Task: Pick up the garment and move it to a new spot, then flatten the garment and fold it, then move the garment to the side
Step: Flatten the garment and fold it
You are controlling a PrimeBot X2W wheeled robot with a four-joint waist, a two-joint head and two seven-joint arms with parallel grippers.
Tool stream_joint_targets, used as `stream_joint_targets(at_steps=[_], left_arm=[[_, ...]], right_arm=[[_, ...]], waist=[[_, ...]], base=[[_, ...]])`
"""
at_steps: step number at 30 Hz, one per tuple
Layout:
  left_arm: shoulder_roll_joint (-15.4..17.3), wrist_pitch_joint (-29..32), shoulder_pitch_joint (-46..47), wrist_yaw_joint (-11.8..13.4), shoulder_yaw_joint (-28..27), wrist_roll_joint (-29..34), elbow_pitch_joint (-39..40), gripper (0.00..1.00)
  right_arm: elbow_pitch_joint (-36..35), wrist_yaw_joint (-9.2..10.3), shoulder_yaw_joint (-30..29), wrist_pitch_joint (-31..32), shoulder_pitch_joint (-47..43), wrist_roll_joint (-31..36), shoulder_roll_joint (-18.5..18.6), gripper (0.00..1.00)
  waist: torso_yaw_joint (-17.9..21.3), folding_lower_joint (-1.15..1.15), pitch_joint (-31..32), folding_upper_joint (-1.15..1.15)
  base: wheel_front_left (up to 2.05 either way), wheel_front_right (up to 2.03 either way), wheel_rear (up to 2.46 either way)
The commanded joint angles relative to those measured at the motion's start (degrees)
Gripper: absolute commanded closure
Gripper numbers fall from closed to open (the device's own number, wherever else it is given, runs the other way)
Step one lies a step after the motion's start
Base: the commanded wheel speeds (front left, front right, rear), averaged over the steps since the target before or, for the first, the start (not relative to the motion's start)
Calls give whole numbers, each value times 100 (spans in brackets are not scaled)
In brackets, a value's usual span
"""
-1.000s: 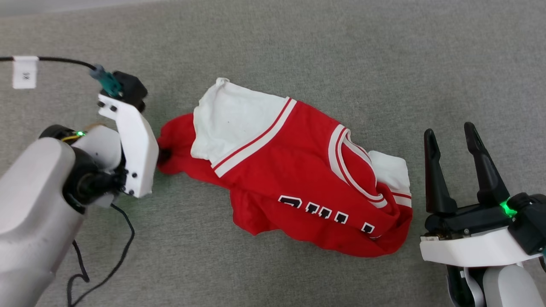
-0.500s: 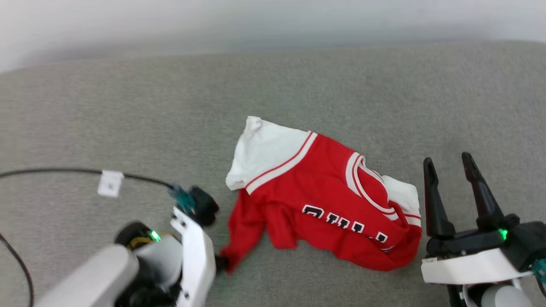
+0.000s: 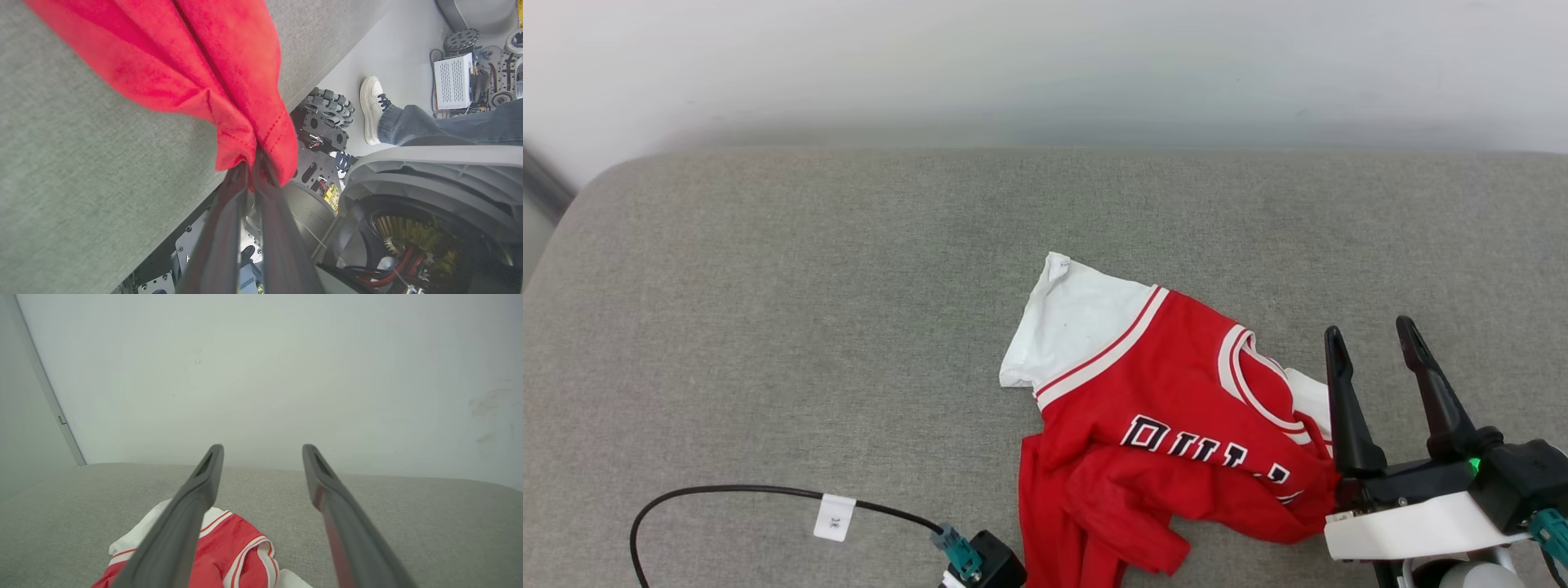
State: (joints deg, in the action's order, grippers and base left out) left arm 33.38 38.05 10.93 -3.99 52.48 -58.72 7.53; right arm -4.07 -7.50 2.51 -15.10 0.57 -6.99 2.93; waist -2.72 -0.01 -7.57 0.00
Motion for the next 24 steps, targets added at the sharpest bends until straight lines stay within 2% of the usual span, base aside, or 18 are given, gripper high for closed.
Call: stream_joint_targets(at_steps=[1, 4, 5, 6, 7, 10, 17, 20, 24], left_arm=[[-9, -46, -19, -27, 8, 42, -42, 100], [-67, -88, -76, -68, 102, 84, -125, 100], [-58, -119, -63, -84, 82, 89, -136, 86], [-55, -189, -21, -92, 30, 112, -136, 15], [-55, -245, 11, -81, -26, 89, -141, 0], [-14, -473, 165, -80, -258, 116, -61, 0], [250, -1065, 815, 113, -1126, 329, 229, 0], [375, -871, 1363, 159, -1324, 468, 171, 0], [434, -278, 2243, 101, -1363, 564, -71, 0]], right_arm=[[11, 2, 4, -10, -71, 3, -10, 0], [43, 2, 0, -10, -86, 6, -10, 0], [52, 2, -9, -10, -77, 7, -10, 0], [58, 2, -17, -10, -65, 11, -10, 0], [65, 2, -21, -10, -54, 16, -10, 0], [120, 2, -22, -10, -61, -35, -10, 0], [58, 2, -50, -10, 41, -42, -10, 0], [0, 2, -25, -10, 112, -27, -10, 0], [-91, 2, -18, -10, 226, 42, -9, 0]], waist=[[-5, 1, 18, 0], [-19, 1, 63, 0], [-26, 1, 77, 0], [-31, 1, 90, 0], [-30, 1, 104, 0], [-4, 1, 155, 0], [280, 1, 105, 0], [468, 1, -93, 0], [736, 1, -419, 0]], base=[[0, 0, 0], [0, 0, 0], [0, 0, 0], [0, 0, 0], [0, 0, 0], [0, 0, 0], [0, 0, 0], [0, 0, 0], [0, 0, 0]])
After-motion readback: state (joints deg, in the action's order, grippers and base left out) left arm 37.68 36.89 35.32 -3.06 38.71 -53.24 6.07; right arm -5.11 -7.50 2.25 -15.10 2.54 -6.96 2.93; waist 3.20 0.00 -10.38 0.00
